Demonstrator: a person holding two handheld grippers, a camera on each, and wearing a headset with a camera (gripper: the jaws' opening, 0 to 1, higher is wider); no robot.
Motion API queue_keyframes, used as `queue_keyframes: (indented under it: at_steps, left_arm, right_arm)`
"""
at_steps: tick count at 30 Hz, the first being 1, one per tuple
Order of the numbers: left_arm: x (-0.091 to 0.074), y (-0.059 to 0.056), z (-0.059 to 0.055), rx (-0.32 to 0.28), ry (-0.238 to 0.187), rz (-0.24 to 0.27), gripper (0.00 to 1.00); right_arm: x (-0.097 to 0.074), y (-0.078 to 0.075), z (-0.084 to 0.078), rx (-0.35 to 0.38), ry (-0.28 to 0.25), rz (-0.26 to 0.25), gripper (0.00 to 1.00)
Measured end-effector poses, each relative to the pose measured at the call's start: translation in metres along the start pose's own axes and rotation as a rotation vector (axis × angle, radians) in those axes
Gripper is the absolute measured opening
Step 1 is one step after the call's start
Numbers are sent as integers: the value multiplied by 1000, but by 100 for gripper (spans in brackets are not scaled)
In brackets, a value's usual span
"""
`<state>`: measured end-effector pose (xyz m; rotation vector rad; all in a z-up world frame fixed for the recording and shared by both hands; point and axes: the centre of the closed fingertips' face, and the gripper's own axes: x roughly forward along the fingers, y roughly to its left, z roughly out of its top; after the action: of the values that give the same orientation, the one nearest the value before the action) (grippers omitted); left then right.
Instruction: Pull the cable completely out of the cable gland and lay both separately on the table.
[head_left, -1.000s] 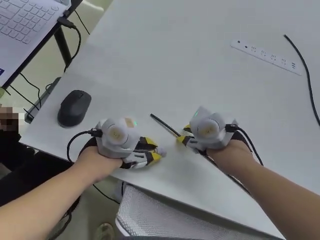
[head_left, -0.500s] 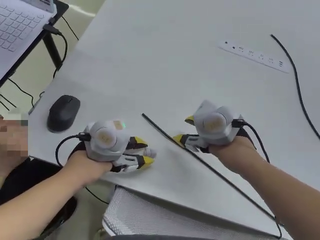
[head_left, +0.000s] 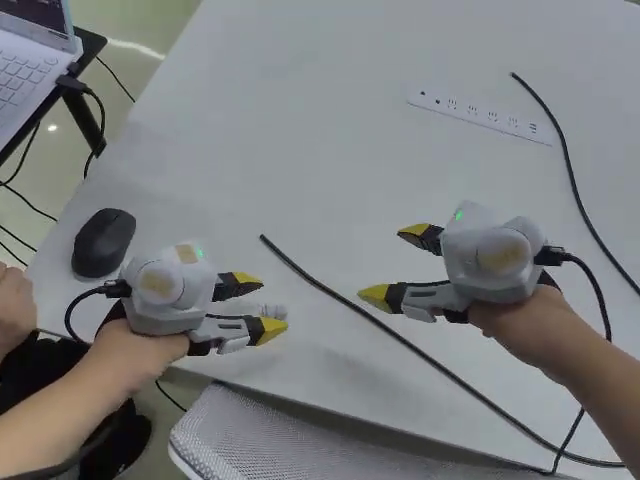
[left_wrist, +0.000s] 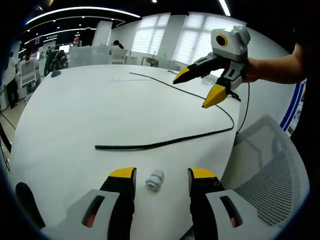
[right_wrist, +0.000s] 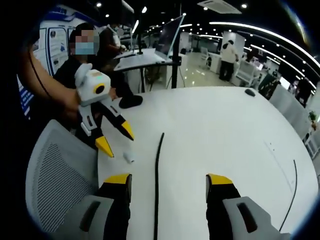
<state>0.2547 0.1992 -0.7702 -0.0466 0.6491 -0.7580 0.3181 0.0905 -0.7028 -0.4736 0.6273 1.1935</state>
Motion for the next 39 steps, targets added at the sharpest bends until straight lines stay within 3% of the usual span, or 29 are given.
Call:
queue_keyframes:
  at_steps: [5, 10, 15, 21, 28, 31, 36, 38, 39]
  left_arm:
    - [-6, -13, 12, 2, -10, 12, 46]
    - [-6, -27, 17, 36, 21, 22, 50]
    - [-15, -36, 31, 19, -7, 35, 55]
    - [-25, -50, 38, 60, 9, 30, 66]
    - [-34, -57, 46, 58, -6, 53, 77]
    - [-36, -61, 46, 63, -8, 61, 84]
    - [-39, -65, 42, 59, 10, 53, 90]
    - [-41, -66, 44, 41, 0, 54, 95]
    - [-42, -68, 49, 31, -25, 45, 98]
  right_arm:
    - [-42, -4, -10, 30, -53, -26, 69]
    - [-74, -6, -32, 49, -71, -57, 71]
    - [-98, -8, -54, 102, -109, -96, 77]
    - [-123, -2, -82, 205, -154, -136, 86]
    - [-136, 14, -105, 264, -161, -139, 93]
    - [-140, 15, -111, 347, -172, -152, 97]
    - [-145, 21, -116, 353, -177, -150, 99]
    - [-144, 23, -118, 362, -175, -142, 99]
    - [-144, 24, -119, 367, -174, -136, 99]
